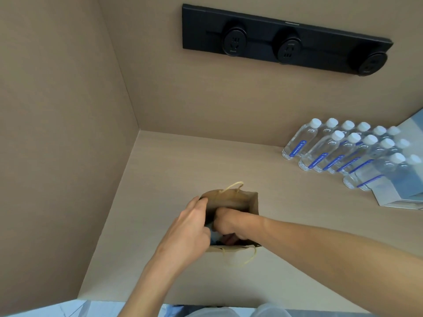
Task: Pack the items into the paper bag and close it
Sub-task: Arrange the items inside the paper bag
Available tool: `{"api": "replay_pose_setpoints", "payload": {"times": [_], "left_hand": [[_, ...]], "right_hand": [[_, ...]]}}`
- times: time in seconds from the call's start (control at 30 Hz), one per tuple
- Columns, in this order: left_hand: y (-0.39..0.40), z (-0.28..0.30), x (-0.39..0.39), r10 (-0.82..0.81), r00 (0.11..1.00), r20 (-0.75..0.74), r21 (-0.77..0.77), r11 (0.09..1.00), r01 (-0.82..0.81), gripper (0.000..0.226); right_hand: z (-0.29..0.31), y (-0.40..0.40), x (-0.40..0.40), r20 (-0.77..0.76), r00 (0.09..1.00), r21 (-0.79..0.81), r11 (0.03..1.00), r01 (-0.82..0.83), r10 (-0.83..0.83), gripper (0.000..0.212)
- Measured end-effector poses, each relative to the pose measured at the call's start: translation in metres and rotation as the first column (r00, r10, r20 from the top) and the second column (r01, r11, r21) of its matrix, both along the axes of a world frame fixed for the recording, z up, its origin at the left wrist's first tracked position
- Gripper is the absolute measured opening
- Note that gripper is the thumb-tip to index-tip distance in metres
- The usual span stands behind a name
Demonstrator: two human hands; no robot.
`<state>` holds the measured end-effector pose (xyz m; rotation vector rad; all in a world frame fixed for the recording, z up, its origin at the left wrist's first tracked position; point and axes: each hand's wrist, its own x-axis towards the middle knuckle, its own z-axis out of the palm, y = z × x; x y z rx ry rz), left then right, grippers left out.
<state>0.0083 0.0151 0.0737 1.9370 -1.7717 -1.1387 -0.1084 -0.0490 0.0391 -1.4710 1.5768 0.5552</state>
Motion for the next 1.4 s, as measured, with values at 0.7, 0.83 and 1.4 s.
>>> {"api": "replay_pose_setpoints", "payload": {"times": [0.7, 0.83, 1.4], "left_hand": [[0.007, 0.002, -0.002, -0.027, 1.0, 0.001, 0.013, 1.0, 0.027, 0.069], [0.005, 0.006, -0.008, 0.016, 0.997, 0.08, 0.044, 0.999, -0.02, 0.058], [0.001, 0.003, -0.012, -0.048, 0.995, 0.089, 0.008, 0.999, 0.048, 0.063]], "right_hand": [[0.022, -0.002, -0.001, -0.276, 0.534, 0.112, 0.579, -0.808, 0.799, 0.026], [0.014, -0.001, 0.003, -0.211, 0.538, 0.23, 0.577, -0.784, 0.816, 0.029], [0.061, -0.03, -0.001, -0.155, 0.639, 0.325, 0.649, -0.687, 0.754, 0.021]]}}
